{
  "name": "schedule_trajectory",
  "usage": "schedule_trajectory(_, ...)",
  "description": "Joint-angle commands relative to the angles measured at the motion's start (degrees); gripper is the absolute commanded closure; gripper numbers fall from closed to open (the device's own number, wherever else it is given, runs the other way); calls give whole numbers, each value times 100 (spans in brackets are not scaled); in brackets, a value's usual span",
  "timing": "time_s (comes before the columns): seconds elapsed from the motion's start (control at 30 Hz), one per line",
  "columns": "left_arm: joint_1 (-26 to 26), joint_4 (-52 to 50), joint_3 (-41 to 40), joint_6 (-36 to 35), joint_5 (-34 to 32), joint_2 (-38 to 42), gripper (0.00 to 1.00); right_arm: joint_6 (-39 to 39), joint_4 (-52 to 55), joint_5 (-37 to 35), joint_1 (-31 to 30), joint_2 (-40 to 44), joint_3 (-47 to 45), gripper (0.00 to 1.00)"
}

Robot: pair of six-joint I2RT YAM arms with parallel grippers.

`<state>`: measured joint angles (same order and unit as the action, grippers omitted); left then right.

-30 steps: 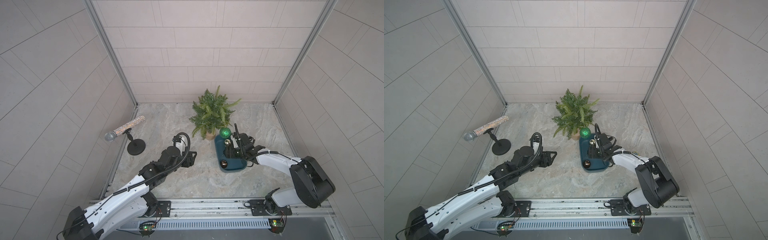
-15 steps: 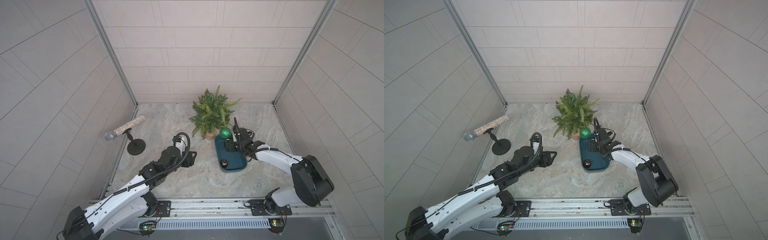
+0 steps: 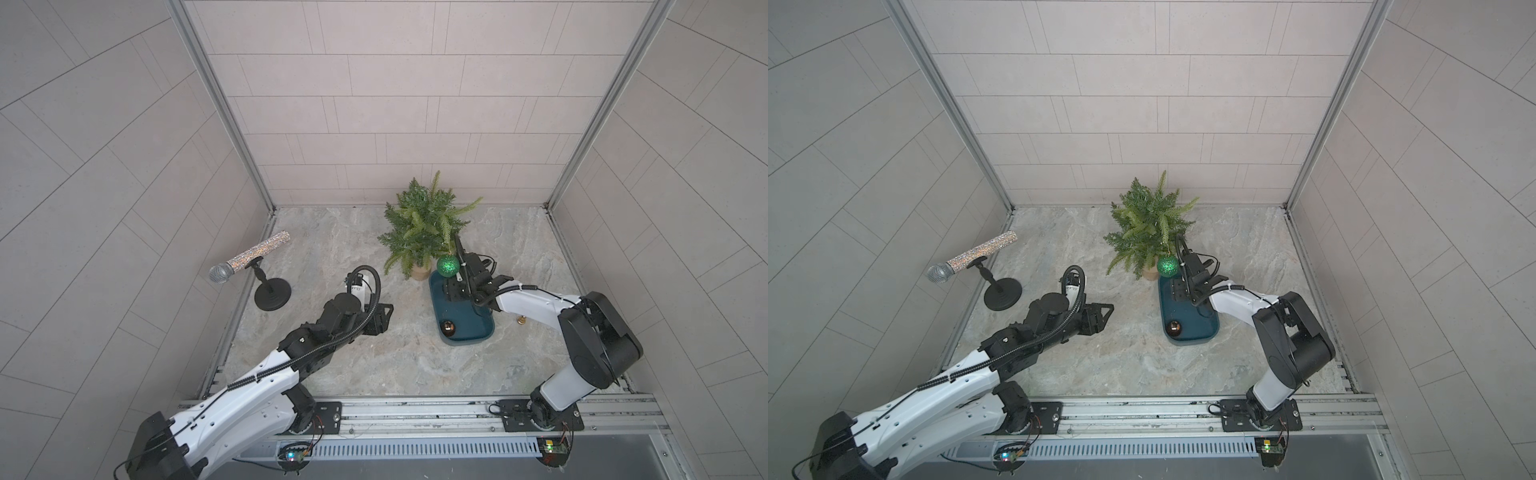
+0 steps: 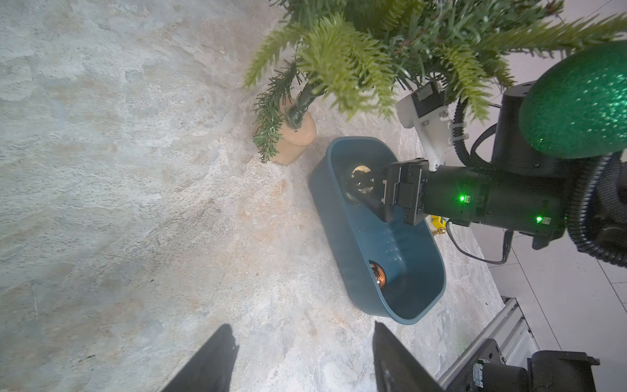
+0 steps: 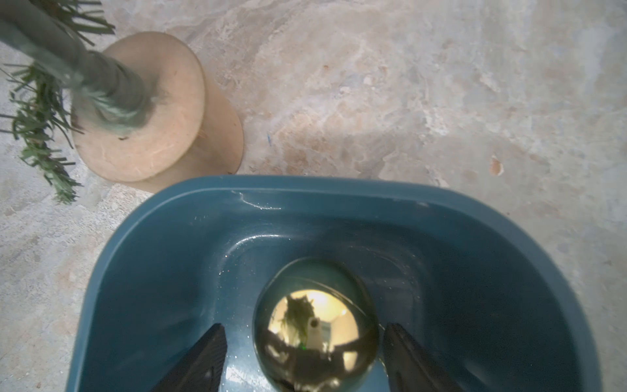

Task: Decorate the small christmas tree with ornaments
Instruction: Pick up an ornament from the container.

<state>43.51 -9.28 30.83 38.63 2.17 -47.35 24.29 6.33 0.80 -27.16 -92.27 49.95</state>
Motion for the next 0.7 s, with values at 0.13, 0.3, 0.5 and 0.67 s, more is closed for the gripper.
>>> schedule_trajectory(0.13,-9,84,-33,-31,-18,-47,32,-85,-34,-207,-32,-238,143,25)
schedule_trajectory(0.3,-10,100,-16,-31,1,-85,32,-109,-59,-216,-35,-390,204,27)
schedule_trajectory(0.5,-10,107,-16,-31,-12,-103,32,-117,-84,-216,-31,-514,235,29)
schedule_trajectory(0.67,-13,101,-10,-25,-16,-98,32,-106,-89,-176,-30,-445,197,34)
